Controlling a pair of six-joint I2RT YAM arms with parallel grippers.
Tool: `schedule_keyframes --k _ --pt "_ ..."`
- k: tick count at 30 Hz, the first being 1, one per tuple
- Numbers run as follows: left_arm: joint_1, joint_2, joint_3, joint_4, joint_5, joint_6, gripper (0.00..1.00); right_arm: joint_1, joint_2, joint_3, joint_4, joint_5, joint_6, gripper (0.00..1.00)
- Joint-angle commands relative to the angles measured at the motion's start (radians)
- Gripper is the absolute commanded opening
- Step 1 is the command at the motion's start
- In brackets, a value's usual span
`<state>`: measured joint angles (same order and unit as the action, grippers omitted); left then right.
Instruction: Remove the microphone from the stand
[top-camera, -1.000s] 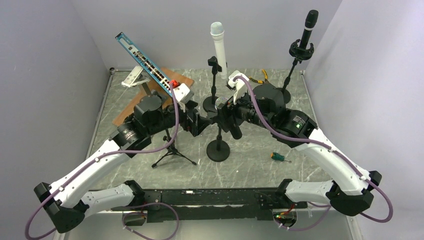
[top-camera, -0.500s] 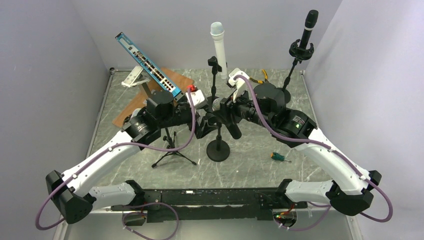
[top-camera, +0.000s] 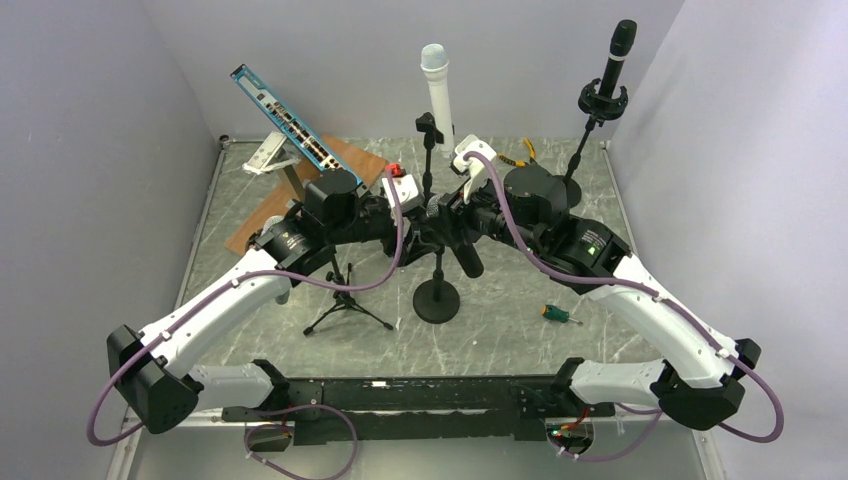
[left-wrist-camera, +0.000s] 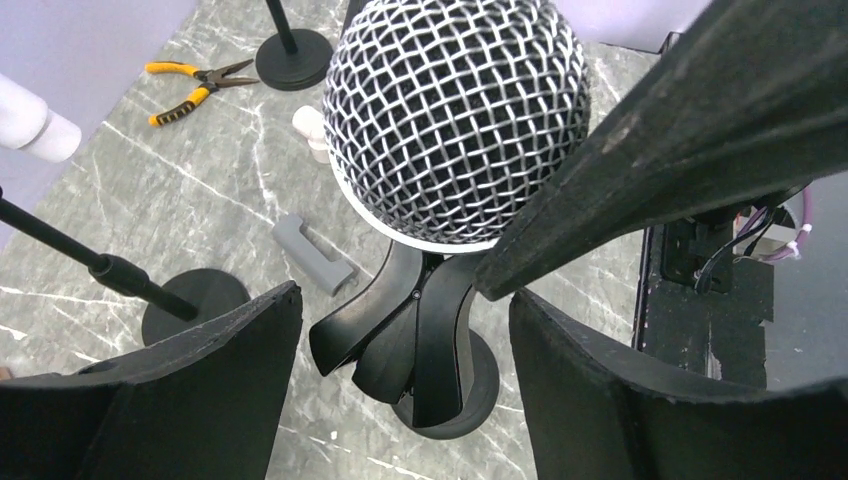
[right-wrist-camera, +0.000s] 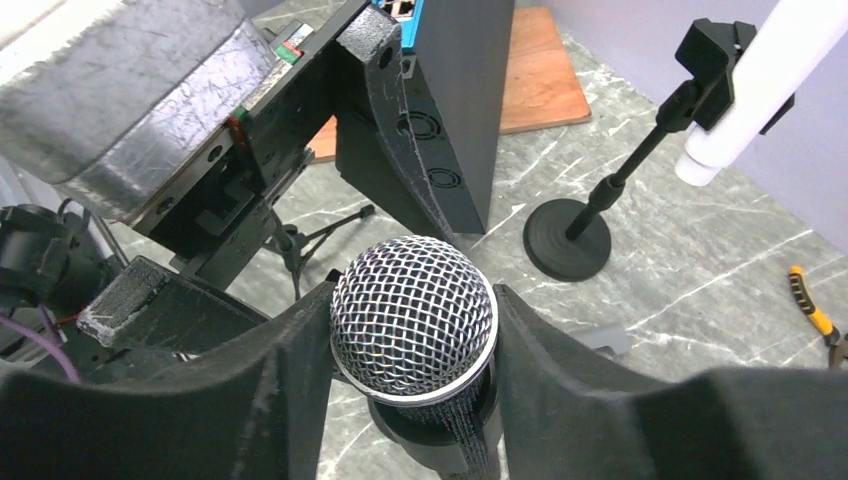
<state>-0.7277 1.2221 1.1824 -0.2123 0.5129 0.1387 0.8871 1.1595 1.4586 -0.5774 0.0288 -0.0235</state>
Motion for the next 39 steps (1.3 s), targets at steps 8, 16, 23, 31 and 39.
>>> schedule_keyframes --k 8,16,23,31,39 --pt "0.013 0.024 0.03 0.016 0.062 0.014 0.67 0.004 0.002 -0.022 0.05 0.072 -0.031 0.17" --pt "0.013 0.019 0.015 0.002 0.042 0.038 0.42 0.006 -0.024 -0.067 0.084 0.11 -0.054 0.0" --pt "0.013 0.04 0.043 -0.036 -0.026 0.05 0.0 0.004 -0.024 -0.08 0.093 0.138 -0.05 0.0" --pt "0.013 0.043 0.065 -0.049 0.024 0.038 0.36 0.003 -0.047 -0.07 0.111 0.127 -0.055 0.0" --pt "0.032 0.034 0.093 -0.09 0.075 0.113 0.83 0.003 -0.058 -0.086 0.094 0.086 -0.078 0.0"
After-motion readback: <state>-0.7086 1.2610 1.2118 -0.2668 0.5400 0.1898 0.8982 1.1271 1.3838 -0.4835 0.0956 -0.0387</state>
